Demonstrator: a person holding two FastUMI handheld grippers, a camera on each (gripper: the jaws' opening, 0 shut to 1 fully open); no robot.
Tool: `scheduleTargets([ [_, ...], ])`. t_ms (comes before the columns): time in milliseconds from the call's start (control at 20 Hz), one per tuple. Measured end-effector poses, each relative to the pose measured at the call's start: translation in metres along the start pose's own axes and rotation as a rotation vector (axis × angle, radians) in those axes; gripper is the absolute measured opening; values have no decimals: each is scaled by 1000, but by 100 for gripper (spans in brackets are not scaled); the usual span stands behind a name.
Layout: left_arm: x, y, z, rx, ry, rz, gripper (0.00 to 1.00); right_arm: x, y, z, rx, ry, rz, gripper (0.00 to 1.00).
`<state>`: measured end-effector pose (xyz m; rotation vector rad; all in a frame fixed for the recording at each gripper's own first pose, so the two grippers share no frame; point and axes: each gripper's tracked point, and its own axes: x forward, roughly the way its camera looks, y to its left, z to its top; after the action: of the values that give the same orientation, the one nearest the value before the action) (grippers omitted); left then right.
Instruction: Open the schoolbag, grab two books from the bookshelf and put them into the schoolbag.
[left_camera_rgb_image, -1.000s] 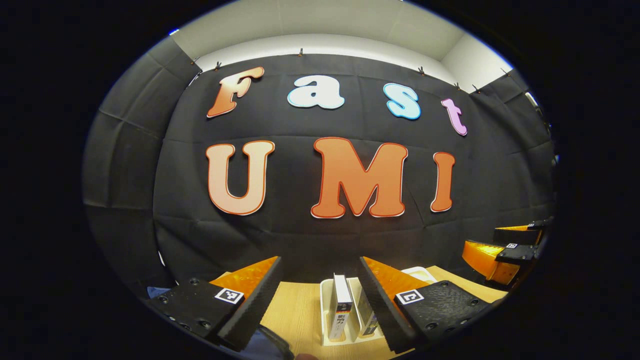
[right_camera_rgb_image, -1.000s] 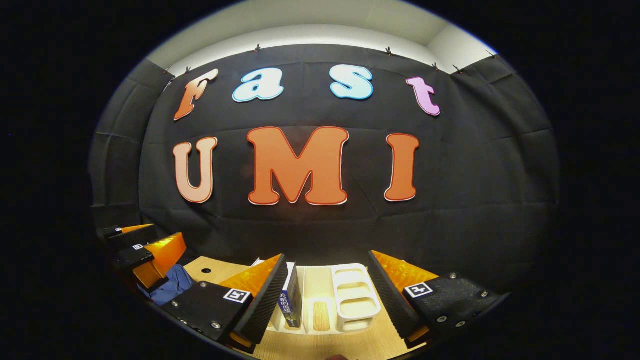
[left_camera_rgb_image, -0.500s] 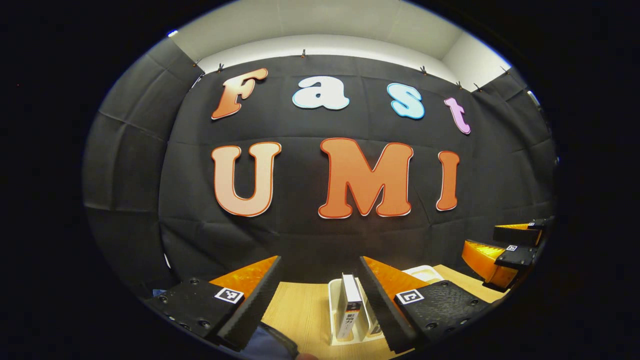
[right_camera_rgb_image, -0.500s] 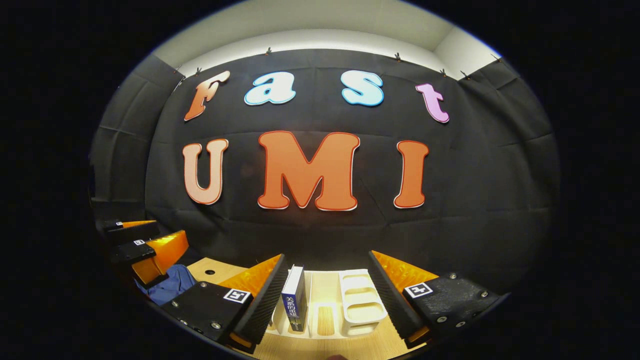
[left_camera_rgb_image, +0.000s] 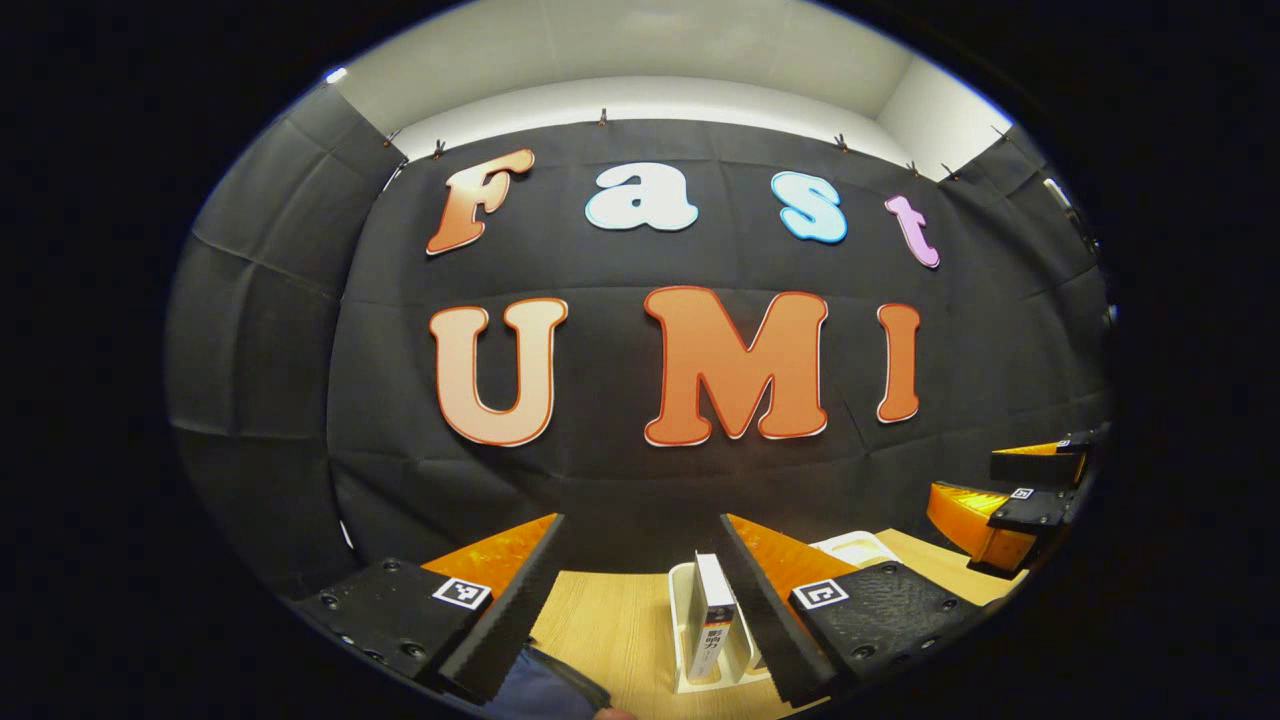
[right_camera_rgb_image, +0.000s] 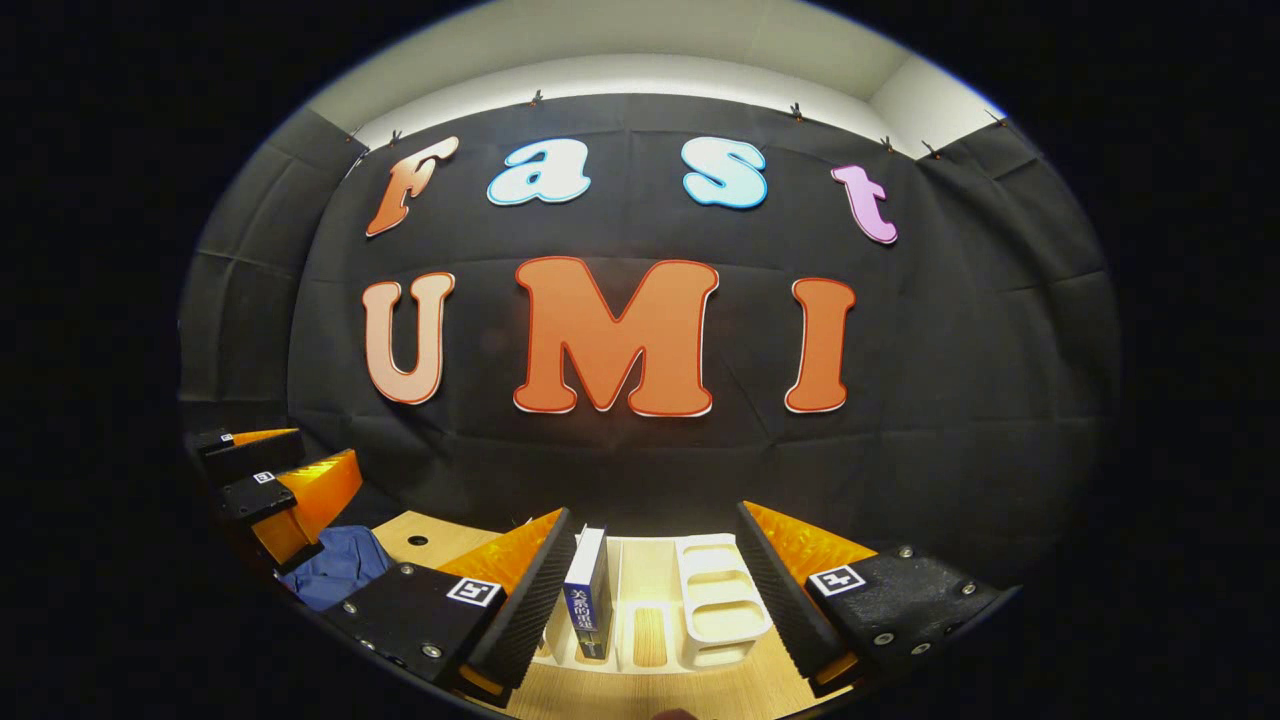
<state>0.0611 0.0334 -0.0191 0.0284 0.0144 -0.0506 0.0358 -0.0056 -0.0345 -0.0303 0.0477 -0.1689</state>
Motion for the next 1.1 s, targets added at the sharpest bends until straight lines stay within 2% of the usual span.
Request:
scheduleTargets([
  [350, 0, 11, -52, 10, 159, -20, 94, 9, 1, -13, 6, 29, 3, 95],
  [450, -3, 20, -71, 41, 208, -17, 94, 14, -4, -17, 4, 38, -3, 96],
  [750, -31, 50, -144, 180, 393, 23, 94, 27, -17, -34, -1, 63, -14, 96],
  [1100, -66, 62, -210, 406, 528, 27, 95, 35, -36, -55, 1, 89, -15, 96],
])
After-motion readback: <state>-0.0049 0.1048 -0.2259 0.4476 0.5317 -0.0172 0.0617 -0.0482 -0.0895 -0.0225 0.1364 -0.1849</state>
